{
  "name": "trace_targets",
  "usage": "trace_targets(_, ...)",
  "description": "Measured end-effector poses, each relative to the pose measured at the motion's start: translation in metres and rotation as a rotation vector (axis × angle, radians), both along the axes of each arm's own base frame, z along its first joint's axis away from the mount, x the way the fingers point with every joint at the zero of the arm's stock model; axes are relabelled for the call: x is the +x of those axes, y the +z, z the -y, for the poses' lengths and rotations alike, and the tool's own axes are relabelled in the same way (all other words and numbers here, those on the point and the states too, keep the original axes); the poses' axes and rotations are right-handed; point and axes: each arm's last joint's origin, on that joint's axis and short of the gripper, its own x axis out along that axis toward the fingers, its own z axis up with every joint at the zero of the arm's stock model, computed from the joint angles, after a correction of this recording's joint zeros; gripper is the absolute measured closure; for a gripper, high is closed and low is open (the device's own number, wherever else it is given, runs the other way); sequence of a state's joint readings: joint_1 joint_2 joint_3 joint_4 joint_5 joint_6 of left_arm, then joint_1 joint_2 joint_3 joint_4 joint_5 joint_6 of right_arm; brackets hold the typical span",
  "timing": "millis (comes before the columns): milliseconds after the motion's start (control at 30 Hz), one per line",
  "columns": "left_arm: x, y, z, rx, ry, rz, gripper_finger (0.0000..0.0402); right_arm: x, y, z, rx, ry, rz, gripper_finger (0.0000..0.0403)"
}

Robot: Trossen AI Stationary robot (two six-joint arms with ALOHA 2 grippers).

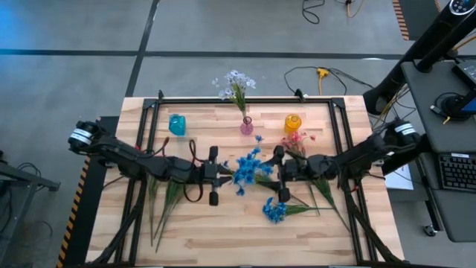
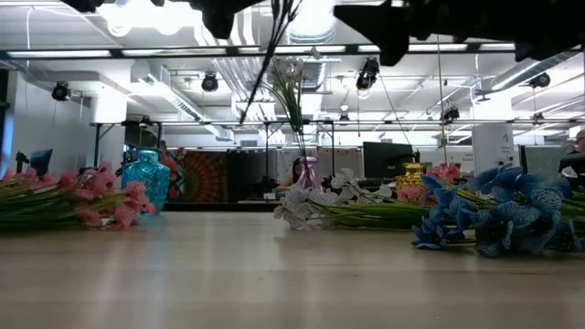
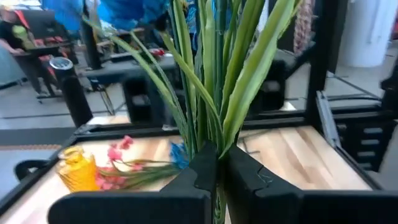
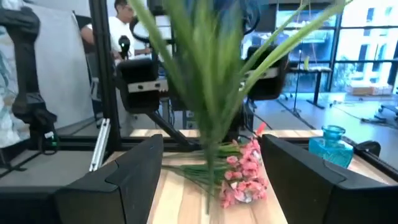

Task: Sort flowers into vase by color
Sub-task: Put the left blue flowers into the yellow vase

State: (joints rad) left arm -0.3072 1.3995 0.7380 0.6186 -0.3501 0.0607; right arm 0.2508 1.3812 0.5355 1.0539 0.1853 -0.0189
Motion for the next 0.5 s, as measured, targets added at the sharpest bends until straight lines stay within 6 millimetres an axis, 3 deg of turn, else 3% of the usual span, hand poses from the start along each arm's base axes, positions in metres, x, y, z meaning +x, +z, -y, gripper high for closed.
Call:
trace_targets(200, 0.006, 0.003, -0.005, 0.019, 0.021, 0.057, 0.0401, 0.02, -0.01, -0.001, 0.003, -0.125, -0.042, 0.0117)
trace_targets(500, 0.024, 0.003, -0.005, 0.019, 0.037, 0.074, 0.0401, 0.033, -0.01, 0.001, 0.047, -0.136, -0.042, 0.0097)
